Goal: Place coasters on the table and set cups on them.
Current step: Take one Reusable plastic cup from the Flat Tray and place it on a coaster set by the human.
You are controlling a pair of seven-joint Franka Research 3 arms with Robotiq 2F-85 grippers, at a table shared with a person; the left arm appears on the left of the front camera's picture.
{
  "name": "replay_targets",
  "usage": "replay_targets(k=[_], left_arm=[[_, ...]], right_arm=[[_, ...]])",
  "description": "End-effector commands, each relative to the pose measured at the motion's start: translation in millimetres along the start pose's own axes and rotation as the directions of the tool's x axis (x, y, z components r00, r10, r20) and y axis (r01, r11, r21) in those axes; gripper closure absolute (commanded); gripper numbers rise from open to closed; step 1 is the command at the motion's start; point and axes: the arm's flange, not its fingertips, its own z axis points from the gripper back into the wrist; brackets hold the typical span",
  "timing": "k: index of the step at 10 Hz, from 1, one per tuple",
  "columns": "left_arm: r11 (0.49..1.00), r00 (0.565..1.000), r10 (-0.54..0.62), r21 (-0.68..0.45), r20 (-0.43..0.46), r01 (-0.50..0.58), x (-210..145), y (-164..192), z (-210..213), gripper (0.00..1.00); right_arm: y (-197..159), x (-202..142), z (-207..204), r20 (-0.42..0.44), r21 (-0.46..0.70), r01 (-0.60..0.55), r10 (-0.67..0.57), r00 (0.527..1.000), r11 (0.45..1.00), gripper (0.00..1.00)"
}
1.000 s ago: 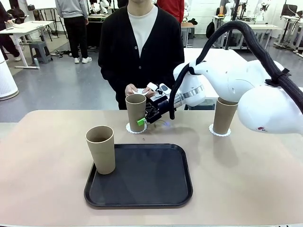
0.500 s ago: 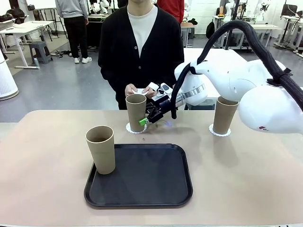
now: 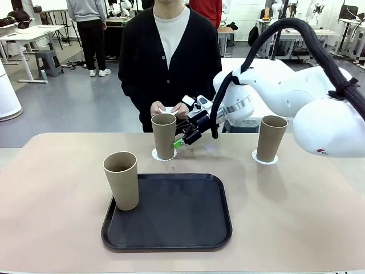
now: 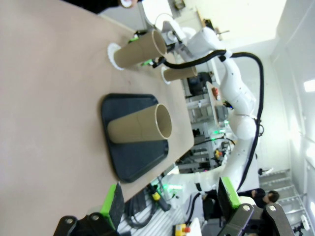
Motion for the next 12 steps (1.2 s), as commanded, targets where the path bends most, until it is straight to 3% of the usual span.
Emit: replay_targets(k=[1,4,5,6,7,8,9,12], left_arm=[[1.000,1.000,-0.008,-0.009,0.005,0.008,0,-1,1,0.00],[1.000,1.000,-0.008,-0.009,0.005,0.008,0,-1,1,0.00],[1.000,1.000,-0.008,-0.009,0.005,0.008,0,-1,1,0.00],[1.000,1.000,-0.008,-0.009,0.005,0.008,0,-1,1,0.00],[1.000,1.000,-0.008,-0.009,0.005,0.008,0,-1,1,0.00],[1.000,1.000,-0.008,-0.009,0.005,0.008,0,-1,1,0.00],[1.000,1.000,-0.008,-0.009,0.005,0.008,0,-1,1,0.00],[1.000,1.000,-0.008,-0.009,0.005,0.008,0,-1,1,0.00]], right_arm=[[23,17,22,-0.114,-0.075,0.045,-0.053,0.992,0.996,0.00],[65,55,59,-0.258,-0.252,0.141,-0.207,0.944,0.957,0.00],[89,82,70,-0.346,-0.388,0.211,-0.354,0.869,0.897,0.00],[112,107,79,-0.358,-0.499,0.308,-0.517,0.778,0.810,0.00],[132,133,86,-0.309,-0.571,0.379,-0.619,0.722,0.728,0.00],[158,157,89,-0.225,-0.683,0.435,-0.735,0.639,0.587,0.00],[176,176,90,-0.157,-0.746,0.456,-0.794,0.587,0.484,0.00],[228,220,96,-0.062,-0.829,0.498,-0.927,0.369,0.254,0.00]])
